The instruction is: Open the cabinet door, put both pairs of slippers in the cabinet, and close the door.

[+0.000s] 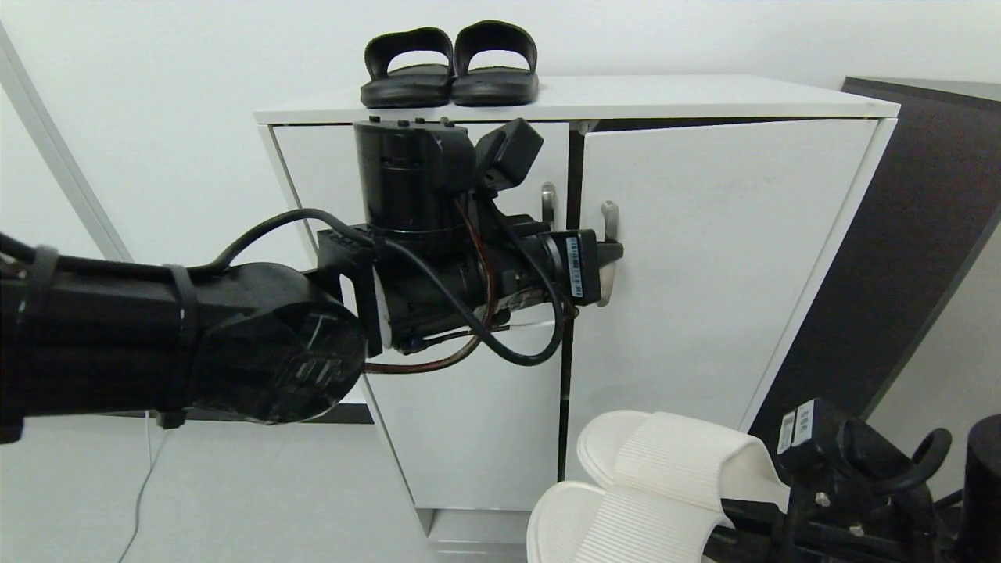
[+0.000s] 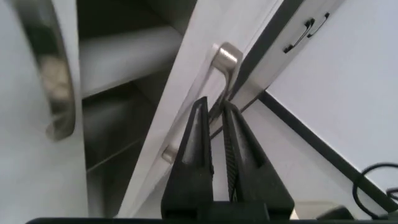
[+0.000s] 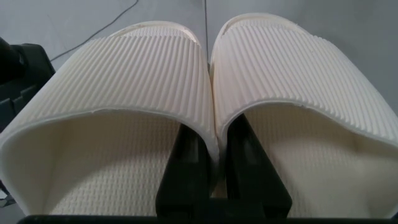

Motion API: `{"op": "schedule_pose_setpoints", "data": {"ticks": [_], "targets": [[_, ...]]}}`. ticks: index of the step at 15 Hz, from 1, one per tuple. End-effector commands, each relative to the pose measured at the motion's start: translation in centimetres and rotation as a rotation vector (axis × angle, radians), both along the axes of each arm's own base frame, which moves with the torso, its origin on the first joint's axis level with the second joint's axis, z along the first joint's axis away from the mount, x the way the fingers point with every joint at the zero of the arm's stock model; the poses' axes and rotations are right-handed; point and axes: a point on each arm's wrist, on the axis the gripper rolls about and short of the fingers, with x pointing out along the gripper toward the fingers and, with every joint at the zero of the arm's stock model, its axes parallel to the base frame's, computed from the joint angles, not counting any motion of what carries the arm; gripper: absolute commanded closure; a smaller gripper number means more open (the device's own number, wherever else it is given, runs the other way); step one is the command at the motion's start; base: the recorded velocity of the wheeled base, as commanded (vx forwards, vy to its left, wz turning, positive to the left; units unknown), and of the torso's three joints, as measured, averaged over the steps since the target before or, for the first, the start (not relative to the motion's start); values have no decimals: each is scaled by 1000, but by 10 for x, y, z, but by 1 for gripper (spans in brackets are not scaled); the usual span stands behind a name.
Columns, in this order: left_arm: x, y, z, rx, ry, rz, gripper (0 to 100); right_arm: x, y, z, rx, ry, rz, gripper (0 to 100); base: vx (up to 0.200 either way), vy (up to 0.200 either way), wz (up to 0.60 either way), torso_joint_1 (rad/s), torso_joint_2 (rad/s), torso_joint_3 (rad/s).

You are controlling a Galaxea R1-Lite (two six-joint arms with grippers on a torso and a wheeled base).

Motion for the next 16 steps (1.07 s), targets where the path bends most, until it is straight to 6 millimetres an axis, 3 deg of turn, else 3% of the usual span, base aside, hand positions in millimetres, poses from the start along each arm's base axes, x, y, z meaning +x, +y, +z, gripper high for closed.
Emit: {"op": "schedule_pose_setpoints", "data": {"ticks": [1,4,6,11,16], "targets": [[-20,13,7,-20,-23,-8,100,0,0,-1,-4,1,1,100,0,0,0,0,0,0],[-34,26,12,-34,-37,-10,100,-1,-1,-2,-17,-12,7,100,0,0,0,0,0,0],[-31,31,13,-44,-31,11,100,-1,-1,-2,-18,-11,10,100,0,0,0,0,0,0],[-5,41,10,-87,-59,27,100,-1,-1,-3,-17,-10,12,100,0,0,0,0,0,0],[23,38,8,-119,-49,64,100,-1,-1,-3,-20,-8,13,100,0,0,0,0,0,0]]}}
